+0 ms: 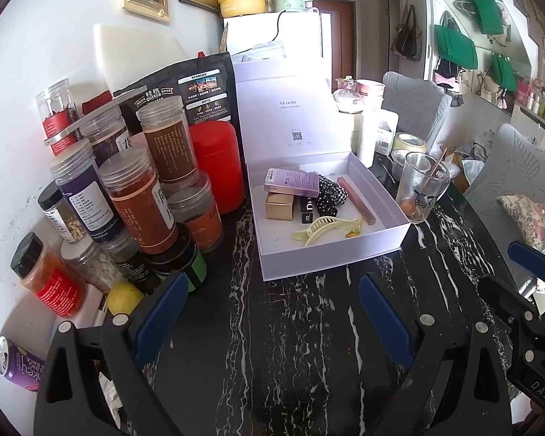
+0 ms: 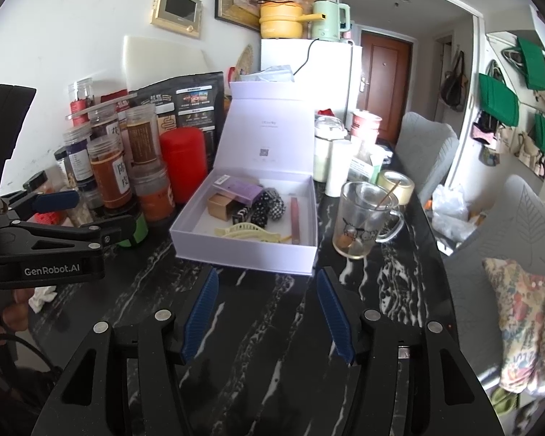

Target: Organize rigid objects

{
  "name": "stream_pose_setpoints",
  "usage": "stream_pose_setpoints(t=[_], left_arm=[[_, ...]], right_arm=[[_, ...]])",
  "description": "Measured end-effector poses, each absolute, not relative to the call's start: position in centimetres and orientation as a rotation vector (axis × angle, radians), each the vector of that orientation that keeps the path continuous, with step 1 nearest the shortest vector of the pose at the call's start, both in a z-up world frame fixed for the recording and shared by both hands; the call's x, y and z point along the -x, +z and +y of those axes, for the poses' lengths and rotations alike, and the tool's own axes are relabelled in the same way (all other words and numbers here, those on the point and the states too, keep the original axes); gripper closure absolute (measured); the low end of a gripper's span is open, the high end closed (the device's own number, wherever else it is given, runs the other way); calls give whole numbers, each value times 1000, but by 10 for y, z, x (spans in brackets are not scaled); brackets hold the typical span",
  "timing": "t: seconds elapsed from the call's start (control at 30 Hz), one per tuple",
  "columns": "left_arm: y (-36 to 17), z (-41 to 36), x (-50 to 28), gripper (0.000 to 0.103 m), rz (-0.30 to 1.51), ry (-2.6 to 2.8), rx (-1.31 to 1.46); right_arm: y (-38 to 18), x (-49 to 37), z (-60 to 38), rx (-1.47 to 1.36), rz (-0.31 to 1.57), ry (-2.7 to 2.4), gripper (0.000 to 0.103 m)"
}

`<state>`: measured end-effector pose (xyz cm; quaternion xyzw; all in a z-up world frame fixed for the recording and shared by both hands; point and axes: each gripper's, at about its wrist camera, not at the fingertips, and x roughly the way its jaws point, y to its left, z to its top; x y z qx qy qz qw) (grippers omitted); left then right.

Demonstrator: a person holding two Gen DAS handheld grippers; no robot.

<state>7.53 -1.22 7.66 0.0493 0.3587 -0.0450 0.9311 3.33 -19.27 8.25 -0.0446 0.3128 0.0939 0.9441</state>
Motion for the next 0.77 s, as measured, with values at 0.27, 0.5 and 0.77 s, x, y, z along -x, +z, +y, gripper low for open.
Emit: stream_pose_setpoints(t=[0.27, 0.5, 0.77], left_arm=[[74, -13, -76, 6, 748, -101, -101], [72, -15, -77, 6, 755, -104, -103], [63, -15, -82, 6, 775, -109, -103]], right_arm=[[81, -33, -193, 91, 645, 184, 45], [82, -33, -193, 92, 645, 181, 43], [79, -35, -196, 84, 657, 174, 42]])
